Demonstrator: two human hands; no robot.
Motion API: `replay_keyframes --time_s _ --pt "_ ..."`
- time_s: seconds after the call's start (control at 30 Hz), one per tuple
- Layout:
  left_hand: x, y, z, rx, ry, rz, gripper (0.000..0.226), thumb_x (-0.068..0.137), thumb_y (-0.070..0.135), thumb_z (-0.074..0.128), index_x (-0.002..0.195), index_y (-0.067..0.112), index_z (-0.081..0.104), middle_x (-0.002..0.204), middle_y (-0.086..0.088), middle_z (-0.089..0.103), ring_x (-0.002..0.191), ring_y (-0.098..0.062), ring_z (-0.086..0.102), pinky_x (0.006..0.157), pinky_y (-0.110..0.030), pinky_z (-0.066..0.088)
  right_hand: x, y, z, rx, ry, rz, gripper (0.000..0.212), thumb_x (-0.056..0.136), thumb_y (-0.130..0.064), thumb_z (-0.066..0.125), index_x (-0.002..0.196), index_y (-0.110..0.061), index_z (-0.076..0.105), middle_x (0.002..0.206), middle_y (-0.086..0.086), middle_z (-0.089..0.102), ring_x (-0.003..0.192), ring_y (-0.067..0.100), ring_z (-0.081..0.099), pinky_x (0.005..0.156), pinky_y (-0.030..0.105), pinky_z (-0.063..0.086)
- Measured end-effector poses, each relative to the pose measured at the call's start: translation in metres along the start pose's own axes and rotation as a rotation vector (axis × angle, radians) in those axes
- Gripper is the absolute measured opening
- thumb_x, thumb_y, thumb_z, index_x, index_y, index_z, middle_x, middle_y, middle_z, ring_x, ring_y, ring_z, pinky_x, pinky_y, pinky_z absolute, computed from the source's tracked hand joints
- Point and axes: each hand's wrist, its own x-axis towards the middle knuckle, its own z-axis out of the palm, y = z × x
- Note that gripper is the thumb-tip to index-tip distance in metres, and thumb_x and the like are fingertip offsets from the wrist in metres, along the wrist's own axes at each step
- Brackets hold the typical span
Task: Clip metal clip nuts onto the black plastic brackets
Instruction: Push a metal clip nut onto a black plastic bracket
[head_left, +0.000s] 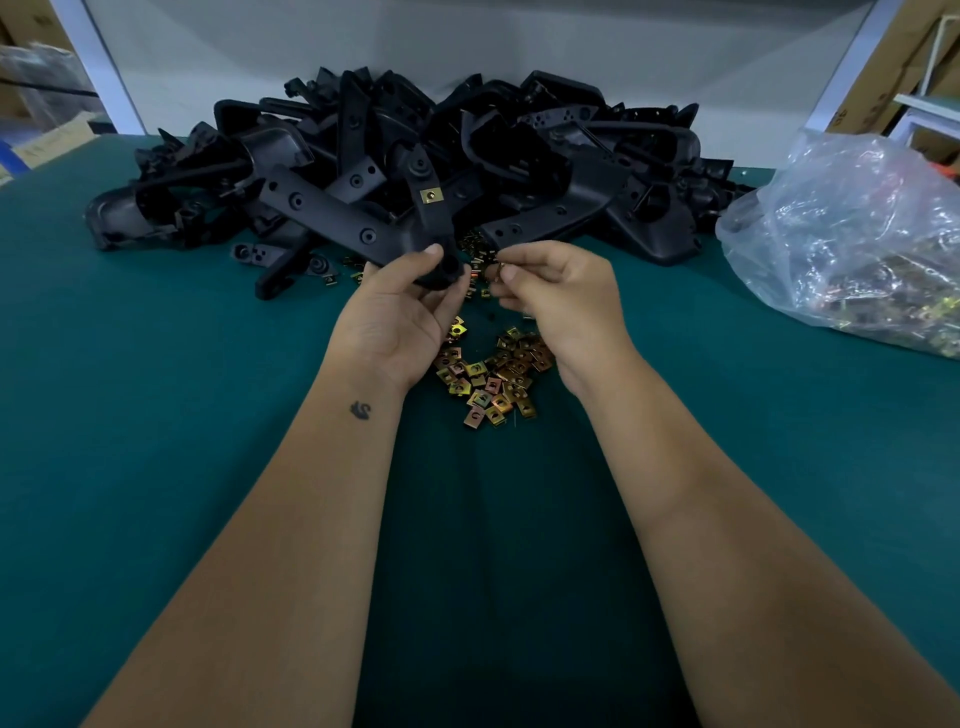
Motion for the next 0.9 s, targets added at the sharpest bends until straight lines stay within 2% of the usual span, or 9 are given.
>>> replay_keyframes --time_s 0.1,0.23,0.43,0.6,0.8,0.9 --pt "0.0003 -0.0006 -0.0009 -0.012 -0.028 0.002 0.033 0.091 -0.007 0.057 0.119 0.008 0.049 0.101 -0.013 0.064 0.078 -0.020 0.068 0.074 -0.027 0.059 -0.0010 -0.0030 -0.0005 0.214 -0.011 0.072 0.012 0.094 0.003 0.058 0.096 -0.008 0.065 0.089 0.009 0.074 0.080 0.017 0.073 0.075 0.027 0.059" --pt "0.0006 -0.0016 -0.0005 0.003 -0.055 -0.001 0.035 0.090 -0.008 0.055 0.120 0.010 0.049 0.105 -0.012 0.064 0.080 -0.020 0.069 0.076 -0.028 0.059 -0.0006 -0.0053 -0.0007 0.305 -0.018 0.118 0.013 0.095 -0.003 0.060 0.095 -0.013 0.067 0.096 0.011 0.074 0.083 0.019 0.072 0.074 0.027 0.058" --pt "0.0005 -0.0030 -0.0009 0.025 -0.085 -0.006 0.036 0.089 -0.009 0.056 0.118 0.012 0.048 0.105 -0.011 0.063 0.079 -0.020 0.068 0.077 -0.029 0.059 0.0011 -0.0072 -0.0023 0.432 -0.008 0.168 0.013 0.093 -0.001 0.061 0.089 -0.011 0.069 0.078 0.002 0.068 0.068 0.011 0.063 0.066 0.023 0.055" --pt "0.0000 -0.0035 0.0002 0.033 -0.099 -0.010 0.034 0.090 -0.010 0.055 0.114 0.013 0.048 0.103 -0.011 0.062 0.083 -0.020 0.066 0.077 -0.029 0.059 0.0002 -0.0065 -0.0034 0.421 -0.037 0.178 0.014 0.093 -0.005 0.061 0.088 -0.015 0.069 0.072 0.000 0.070 0.063 0.011 0.064 0.060 0.022 0.053" --pt "-0.0017 -0.0046 0.0025 0.067 -0.123 -0.020 0.033 0.091 -0.009 0.053 0.115 0.013 0.049 0.105 -0.012 0.063 0.086 -0.020 0.067 0.077 -0.029 0.060 0.0017 -0.0061 -0.0010 0.422 -0.044 0.141 0.016 0.091 0.003 0.059 0.083 -0.009 0.066 0.075 0.005 0.067 0.069 0.013 0.064 0.068 0.024 0.055" --pt "-0.0020 -0.0044 0.0021 0.100 -0.148 -0.022 0.036 0.092 -0.007 0.052 0.121 0.014 0.048 0.108 -0.011 0.064 0.087 -0.020 0.068 0.079 -0.029 0.059 0.0011 -0.0056 -0.0005 0.381 -0.060 0.111 0.016 0.088 0.007 0.062 0.088 -0.008 0.065 0.078 0.005 0.067 0.071 0.013 0.064 0.070 0.024 0.055"
